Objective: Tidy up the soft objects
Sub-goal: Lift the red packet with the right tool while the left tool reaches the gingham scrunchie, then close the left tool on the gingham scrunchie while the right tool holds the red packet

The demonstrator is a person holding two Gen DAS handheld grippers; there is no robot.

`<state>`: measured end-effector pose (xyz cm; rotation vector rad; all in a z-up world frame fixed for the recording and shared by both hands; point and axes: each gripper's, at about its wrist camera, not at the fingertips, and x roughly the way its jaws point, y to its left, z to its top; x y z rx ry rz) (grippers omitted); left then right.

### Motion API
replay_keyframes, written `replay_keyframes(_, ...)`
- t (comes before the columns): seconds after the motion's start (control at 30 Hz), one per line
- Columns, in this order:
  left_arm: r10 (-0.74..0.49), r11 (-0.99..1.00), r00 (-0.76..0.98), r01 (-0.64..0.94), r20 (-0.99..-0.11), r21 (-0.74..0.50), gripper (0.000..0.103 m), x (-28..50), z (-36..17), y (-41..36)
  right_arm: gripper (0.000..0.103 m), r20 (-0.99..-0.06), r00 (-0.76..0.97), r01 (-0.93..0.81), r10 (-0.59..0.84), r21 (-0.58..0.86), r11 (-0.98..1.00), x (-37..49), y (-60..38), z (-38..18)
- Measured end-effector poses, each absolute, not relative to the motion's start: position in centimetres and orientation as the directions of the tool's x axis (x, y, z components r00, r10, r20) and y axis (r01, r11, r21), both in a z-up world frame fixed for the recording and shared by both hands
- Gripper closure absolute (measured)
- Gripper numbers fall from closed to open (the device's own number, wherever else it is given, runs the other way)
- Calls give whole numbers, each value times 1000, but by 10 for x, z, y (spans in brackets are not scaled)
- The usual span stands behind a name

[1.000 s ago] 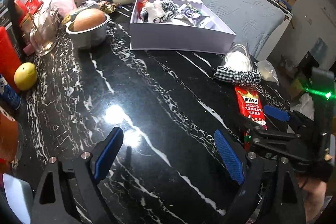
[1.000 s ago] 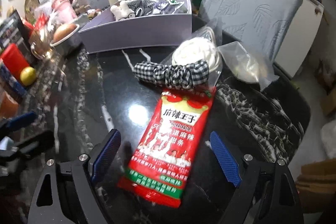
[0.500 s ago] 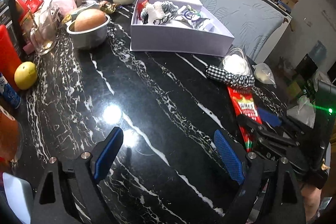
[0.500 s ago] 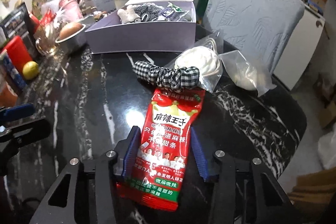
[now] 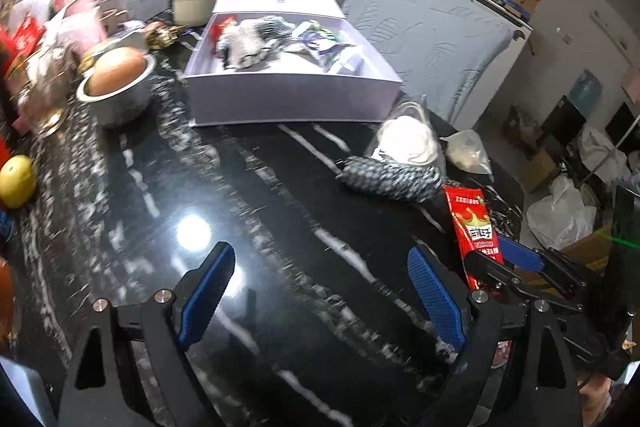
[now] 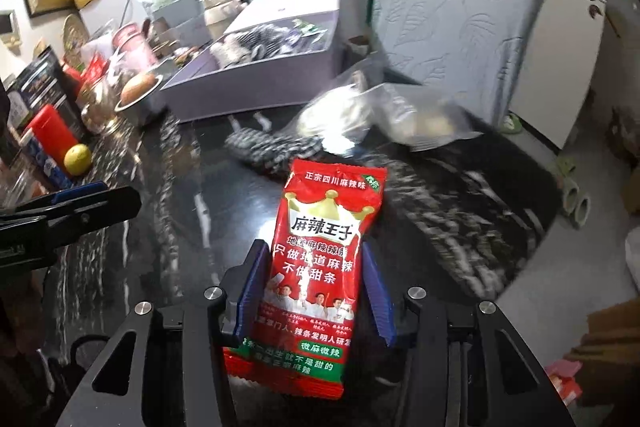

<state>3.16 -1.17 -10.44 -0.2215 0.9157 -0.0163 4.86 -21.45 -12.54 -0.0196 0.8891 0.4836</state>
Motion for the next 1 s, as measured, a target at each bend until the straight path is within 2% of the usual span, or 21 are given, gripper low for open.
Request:
replay_keyframes(0.27, -183, 971, 610, -13, -771, -241, 14, 71, -113, -38, 57, -756, 540, -333, 370, 211, 919, 70, -246, -132)
replay_keyframes(0.53, -247, 947, 610, -14, -753, -322, 14, 104, -129, -39, 57, -758, 526, -317, 386, 247, 916, 83, -259, -136)
replay_keyframes(0.73, -227, 963, 590, 18, -774, -269, 14, 114, -136, -44, 57, -757, 520, -325, 395, 253, 911, 86, -259, -137)
replay_keyframes(0.77, -232, 961, 593, 19, -771, -275, 12, 115, -137, -44, 57, -757, 519, -328, 397, 253, 910, 86, -260, -137)
replay_keyframes(0.83, -237, 960, 603, 24, -761, -281, 0, 117, -137, -44, 57, -757, 516, -333, 401, 254, 908, 88, -259, -137)
replay_keyframes(1.0, -225, 971, 623, 78, -749, -227, 0, 122, -134, -55, 57, -757, 515, -336, 402, 253, 907, 88, -258, -137)
